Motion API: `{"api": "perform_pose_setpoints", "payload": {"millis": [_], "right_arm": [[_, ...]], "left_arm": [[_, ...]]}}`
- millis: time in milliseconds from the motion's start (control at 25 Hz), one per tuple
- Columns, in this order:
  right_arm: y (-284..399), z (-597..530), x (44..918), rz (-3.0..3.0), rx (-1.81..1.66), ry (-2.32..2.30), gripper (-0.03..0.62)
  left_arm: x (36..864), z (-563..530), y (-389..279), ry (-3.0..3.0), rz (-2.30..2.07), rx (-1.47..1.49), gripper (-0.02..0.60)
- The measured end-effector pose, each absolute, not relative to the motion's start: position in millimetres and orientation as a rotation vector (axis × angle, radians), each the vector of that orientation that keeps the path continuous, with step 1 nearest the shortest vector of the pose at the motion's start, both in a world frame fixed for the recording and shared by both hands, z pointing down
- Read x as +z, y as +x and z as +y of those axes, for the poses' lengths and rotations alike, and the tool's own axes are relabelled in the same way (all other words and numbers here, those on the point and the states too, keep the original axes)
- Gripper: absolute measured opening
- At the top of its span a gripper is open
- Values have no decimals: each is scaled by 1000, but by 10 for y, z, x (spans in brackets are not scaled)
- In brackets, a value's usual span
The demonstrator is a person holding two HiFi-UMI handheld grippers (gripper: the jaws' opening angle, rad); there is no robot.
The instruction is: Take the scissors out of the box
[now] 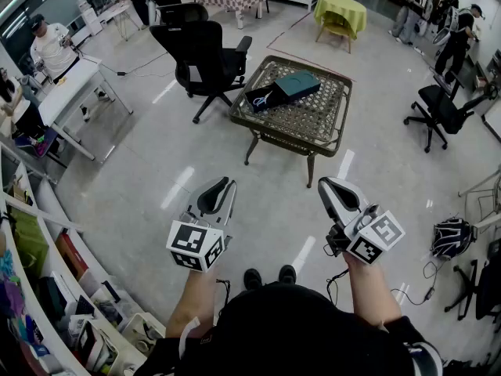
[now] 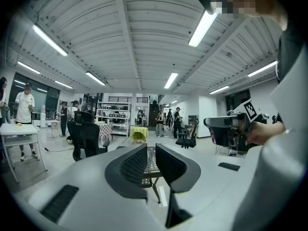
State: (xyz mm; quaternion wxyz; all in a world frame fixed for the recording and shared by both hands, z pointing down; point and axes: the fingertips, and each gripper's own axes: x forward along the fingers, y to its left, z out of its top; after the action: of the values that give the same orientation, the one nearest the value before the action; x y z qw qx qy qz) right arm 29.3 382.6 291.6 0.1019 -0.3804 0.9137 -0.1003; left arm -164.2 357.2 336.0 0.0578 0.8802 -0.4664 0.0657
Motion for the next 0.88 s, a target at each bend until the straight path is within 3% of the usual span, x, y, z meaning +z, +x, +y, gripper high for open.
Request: {"api": "perform_pose_setpoints", "payload": {"millis": [880], "right_arm": [[801,3892,2775,2682,-206,-1022,9]], "left_arm": [[3253,3584,-1107,2681,-1485,219,49]]}}
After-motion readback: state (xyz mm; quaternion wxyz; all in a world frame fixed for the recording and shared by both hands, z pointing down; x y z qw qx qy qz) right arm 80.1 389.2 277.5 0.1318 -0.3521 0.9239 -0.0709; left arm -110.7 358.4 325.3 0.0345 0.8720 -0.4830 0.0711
